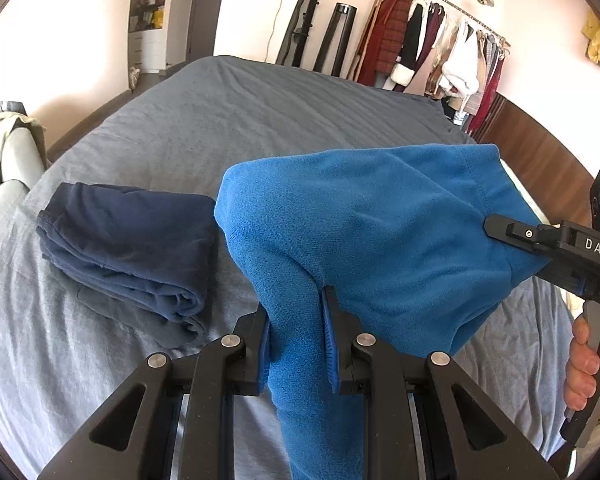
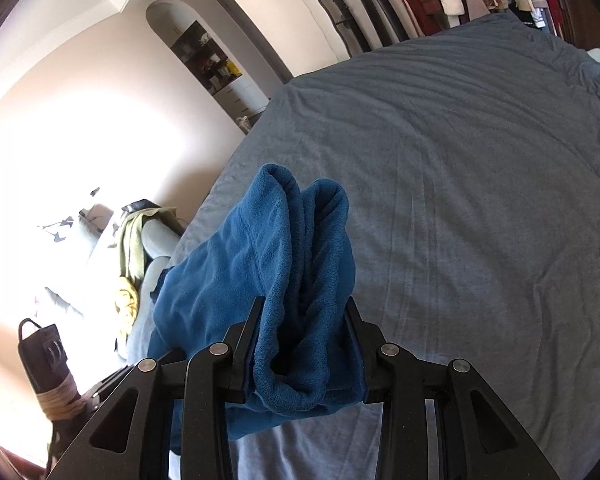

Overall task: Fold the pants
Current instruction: 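Lift the blue bundle with both grippers and carry it over the navy pants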

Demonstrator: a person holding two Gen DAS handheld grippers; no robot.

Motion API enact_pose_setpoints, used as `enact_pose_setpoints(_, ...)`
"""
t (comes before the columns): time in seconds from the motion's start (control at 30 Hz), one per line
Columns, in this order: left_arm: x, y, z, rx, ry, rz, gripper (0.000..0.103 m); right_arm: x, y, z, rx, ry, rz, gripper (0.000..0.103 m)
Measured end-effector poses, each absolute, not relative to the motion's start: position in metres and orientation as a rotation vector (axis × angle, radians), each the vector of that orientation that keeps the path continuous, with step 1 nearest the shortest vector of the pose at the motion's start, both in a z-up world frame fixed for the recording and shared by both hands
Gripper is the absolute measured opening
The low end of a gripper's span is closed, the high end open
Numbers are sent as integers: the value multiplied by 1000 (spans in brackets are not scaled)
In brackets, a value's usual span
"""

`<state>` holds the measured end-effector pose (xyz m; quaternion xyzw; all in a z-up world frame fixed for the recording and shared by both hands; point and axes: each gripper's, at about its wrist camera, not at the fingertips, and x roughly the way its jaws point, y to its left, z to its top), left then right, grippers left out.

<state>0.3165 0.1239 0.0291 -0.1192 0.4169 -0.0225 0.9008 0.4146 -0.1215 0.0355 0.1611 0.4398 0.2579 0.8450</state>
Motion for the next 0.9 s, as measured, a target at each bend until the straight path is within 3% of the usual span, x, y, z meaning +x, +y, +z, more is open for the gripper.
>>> enact_pose_setpoints(0.5, 341, 226, 38, -212, 863, -215, 22, 395, -27, 53, 363, 921, 370, 36)
enact_pose_setpoints(0.9, 385, 225, 11, -349, 848, -315, 23, 410, 2, 114, 217, 818, 310, 31)
